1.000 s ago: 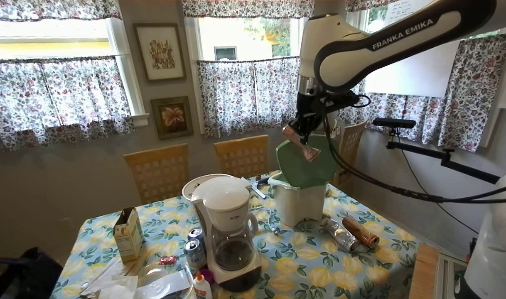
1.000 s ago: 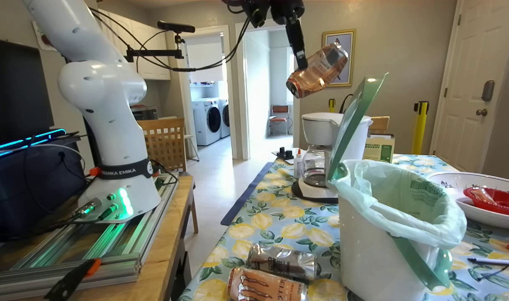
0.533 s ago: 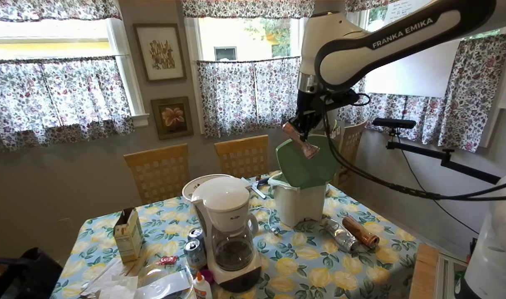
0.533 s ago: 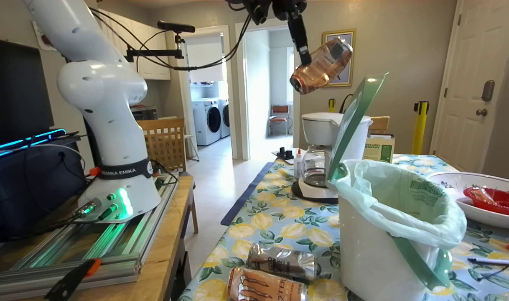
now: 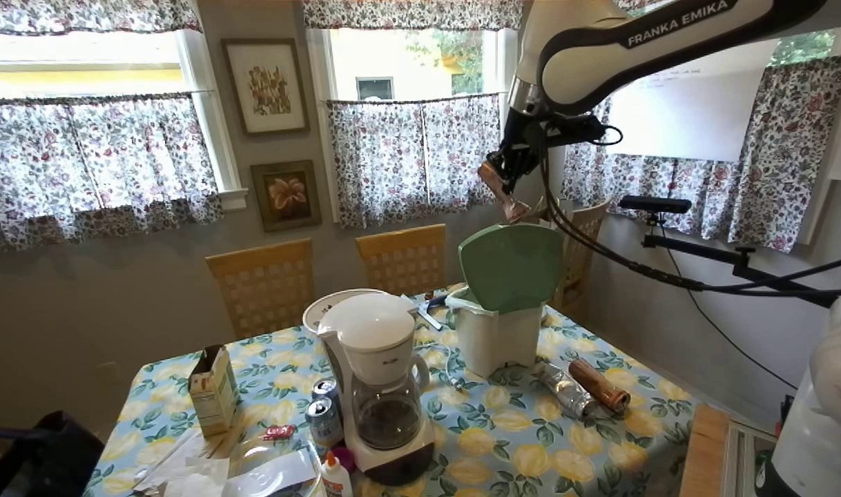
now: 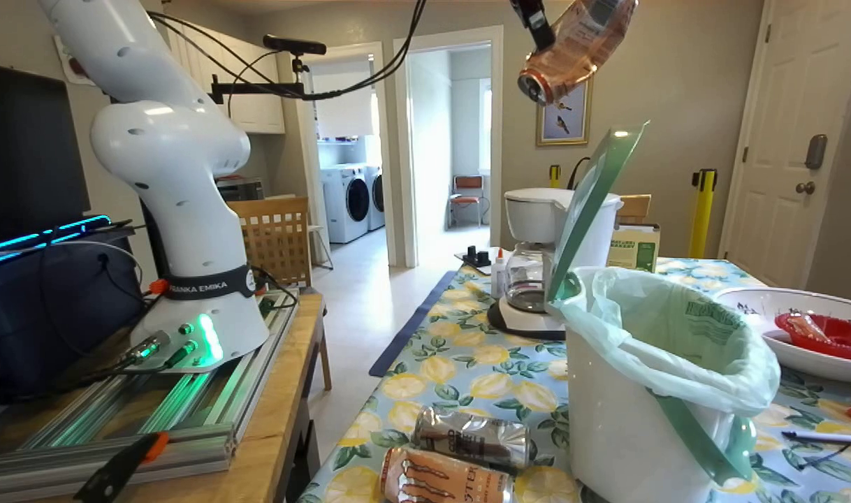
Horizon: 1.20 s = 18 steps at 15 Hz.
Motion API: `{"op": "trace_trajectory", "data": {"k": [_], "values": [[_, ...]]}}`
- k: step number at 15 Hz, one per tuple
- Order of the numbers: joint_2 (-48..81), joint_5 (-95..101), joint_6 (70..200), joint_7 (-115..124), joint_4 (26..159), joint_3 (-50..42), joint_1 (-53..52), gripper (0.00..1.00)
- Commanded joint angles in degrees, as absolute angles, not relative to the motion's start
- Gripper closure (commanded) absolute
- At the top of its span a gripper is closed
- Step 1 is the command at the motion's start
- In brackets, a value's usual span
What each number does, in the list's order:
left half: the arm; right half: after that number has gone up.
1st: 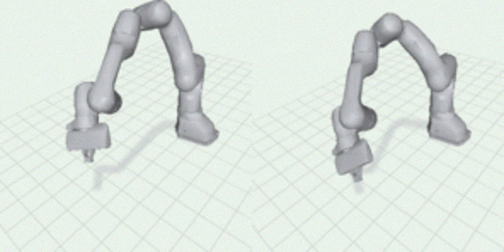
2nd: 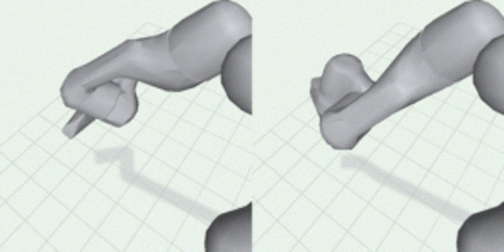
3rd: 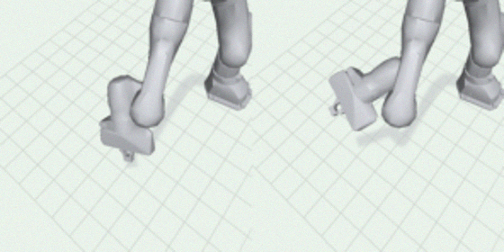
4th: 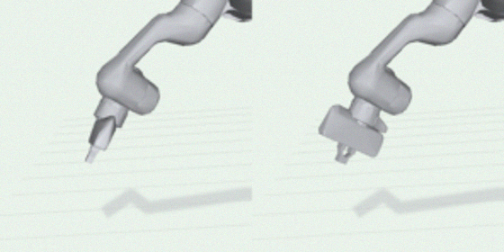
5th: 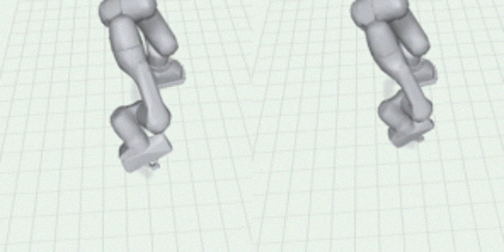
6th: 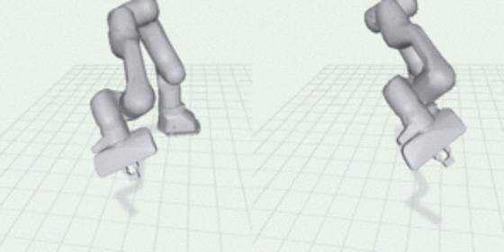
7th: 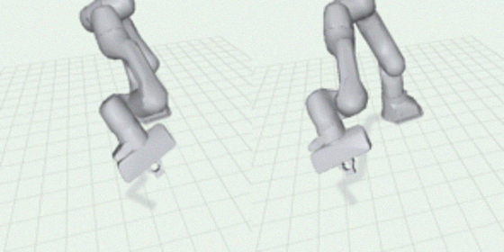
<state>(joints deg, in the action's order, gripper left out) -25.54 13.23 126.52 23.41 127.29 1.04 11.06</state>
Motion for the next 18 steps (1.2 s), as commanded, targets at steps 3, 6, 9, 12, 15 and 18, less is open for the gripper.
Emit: {"op": "trace_trajectory", "data": {"k": [3,6,9,12,15,18], "values": [[-23.3,12.95,128.43,24.15,125.03,-1.0,12.9,0.99],[-22.53,12.67,130.32,24.19,124.56,-2.19,13.65,0.99],[-21.52,12.09,132.23,23.98,123.69,-3.25,14.08,0.99],[-20.2,11.8,133.61,24.38,122.69,-4.14,14.79,0.99],[-18.57,11.43,134.69,24.25,121.61,-5.09,15.06,0.99],[-16.58,11.22,135.45,24.31,120.13,-5.84,15.26,0.99]]}}
